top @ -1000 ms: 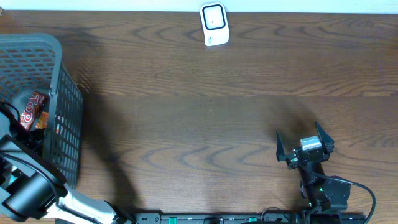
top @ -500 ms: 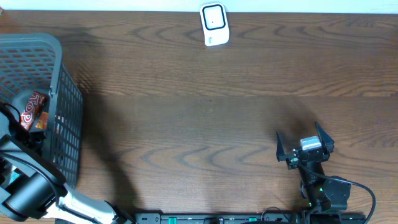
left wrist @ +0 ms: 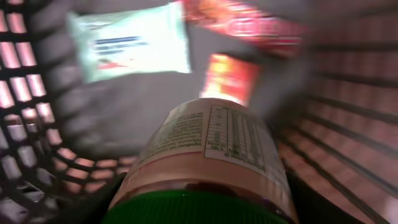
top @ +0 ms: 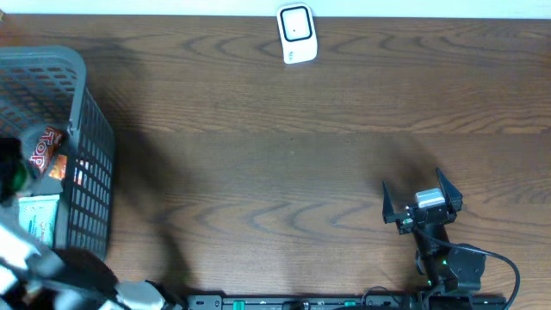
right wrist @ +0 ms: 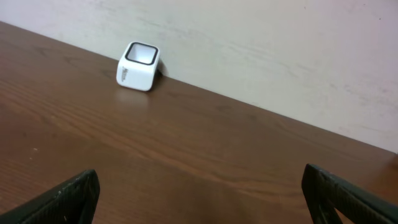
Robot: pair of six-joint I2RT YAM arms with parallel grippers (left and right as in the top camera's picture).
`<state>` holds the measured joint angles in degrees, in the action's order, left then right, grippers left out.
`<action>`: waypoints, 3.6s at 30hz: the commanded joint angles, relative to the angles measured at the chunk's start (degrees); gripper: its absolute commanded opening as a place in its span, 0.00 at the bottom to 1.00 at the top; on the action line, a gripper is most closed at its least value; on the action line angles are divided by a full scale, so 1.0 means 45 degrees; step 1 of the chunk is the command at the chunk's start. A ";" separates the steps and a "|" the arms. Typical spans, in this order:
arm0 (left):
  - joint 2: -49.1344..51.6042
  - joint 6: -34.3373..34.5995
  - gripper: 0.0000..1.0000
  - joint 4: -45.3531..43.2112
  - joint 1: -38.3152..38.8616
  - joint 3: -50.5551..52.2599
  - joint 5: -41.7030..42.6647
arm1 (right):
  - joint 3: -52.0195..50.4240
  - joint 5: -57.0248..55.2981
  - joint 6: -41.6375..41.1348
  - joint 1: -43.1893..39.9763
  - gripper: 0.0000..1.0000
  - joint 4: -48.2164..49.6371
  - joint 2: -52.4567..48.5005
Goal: Scan the item barcode
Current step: 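Lift the jar out and carry it toward the white scanner, then set the jar down on the table center and release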
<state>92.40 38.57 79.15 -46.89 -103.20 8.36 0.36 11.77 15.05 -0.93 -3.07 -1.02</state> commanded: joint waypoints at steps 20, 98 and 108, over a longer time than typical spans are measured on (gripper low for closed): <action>-0.5668 0.2016 0.66 -0.0656 1.0234 0.0345 0.2152 | -0.0005 -0.0073 -0.0092 0.0029 0.99 -0.0053 0.0000; -0.0835 -0.0257 0.99 0.3172 0.0656 -0.5037 -0.1452 | -0.0005 -0.0073 -0.0092 0.0029 0.99 -0.0053 0.0000; 0.1875 -0.0908 0.99 0.0267 0.0675 0.0185 -0.1413 | -0.0005 -0.0068 -0.0087 0.0029 0.99 -0.0053 0.0000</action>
<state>100.25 35.90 83.18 -44.95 -107.48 1.04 0.36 11.75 15.05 -0.93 -3.05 -1.02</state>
